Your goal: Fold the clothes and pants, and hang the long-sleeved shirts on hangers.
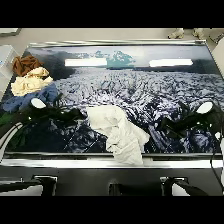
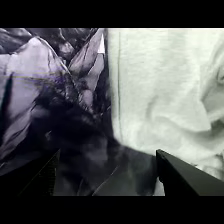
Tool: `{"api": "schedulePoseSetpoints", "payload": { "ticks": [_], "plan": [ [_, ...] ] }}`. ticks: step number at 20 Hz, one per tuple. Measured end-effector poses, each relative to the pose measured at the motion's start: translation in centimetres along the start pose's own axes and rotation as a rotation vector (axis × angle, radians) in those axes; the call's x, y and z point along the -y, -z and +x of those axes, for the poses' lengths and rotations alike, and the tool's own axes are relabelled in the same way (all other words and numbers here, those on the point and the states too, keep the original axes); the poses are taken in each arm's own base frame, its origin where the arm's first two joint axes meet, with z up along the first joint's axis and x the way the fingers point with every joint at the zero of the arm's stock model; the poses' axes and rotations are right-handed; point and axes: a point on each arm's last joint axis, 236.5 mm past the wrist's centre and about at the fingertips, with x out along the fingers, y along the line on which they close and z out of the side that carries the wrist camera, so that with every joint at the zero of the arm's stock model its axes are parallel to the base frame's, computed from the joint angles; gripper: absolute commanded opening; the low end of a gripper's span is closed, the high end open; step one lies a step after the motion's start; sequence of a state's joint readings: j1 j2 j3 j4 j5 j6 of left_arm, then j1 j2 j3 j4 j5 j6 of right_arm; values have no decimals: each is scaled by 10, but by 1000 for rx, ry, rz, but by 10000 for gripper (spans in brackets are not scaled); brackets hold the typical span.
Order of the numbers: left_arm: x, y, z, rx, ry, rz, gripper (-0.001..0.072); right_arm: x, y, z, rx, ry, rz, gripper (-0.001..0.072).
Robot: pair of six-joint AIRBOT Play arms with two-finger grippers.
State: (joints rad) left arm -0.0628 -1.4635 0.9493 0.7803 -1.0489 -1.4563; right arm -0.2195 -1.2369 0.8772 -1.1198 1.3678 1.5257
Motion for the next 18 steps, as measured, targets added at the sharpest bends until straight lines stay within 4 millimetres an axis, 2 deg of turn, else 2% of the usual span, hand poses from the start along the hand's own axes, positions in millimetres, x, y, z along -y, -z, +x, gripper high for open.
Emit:
{"api": "schedulePoseSetpoints", "payload": {
  "ticks": [6,7,9,10,11,15,18],
  "plan": [
    [21,12,46,-26,161,-48,710,3,1,12,6,-12,21,710],
    [25,12,51,-21,174,-53,667,4,1,13,7,-12,22,711],
    [27,8,62,7,173,-55,358,2,1,14,8,-19,26,711],
    [26,5,66,26,161,-49,174,2,1,14,11,-23,28,711],
    [24,2,69,44,150,-42,40,2,1,16,12,-25,32,711],
    [28,-4,73,80,150,-45,23,1,2,36,19,-71,103,711],
    [33,-4,71,86,158,-37,24,-10,5,57,8,-164,187,710]
  ]
}}
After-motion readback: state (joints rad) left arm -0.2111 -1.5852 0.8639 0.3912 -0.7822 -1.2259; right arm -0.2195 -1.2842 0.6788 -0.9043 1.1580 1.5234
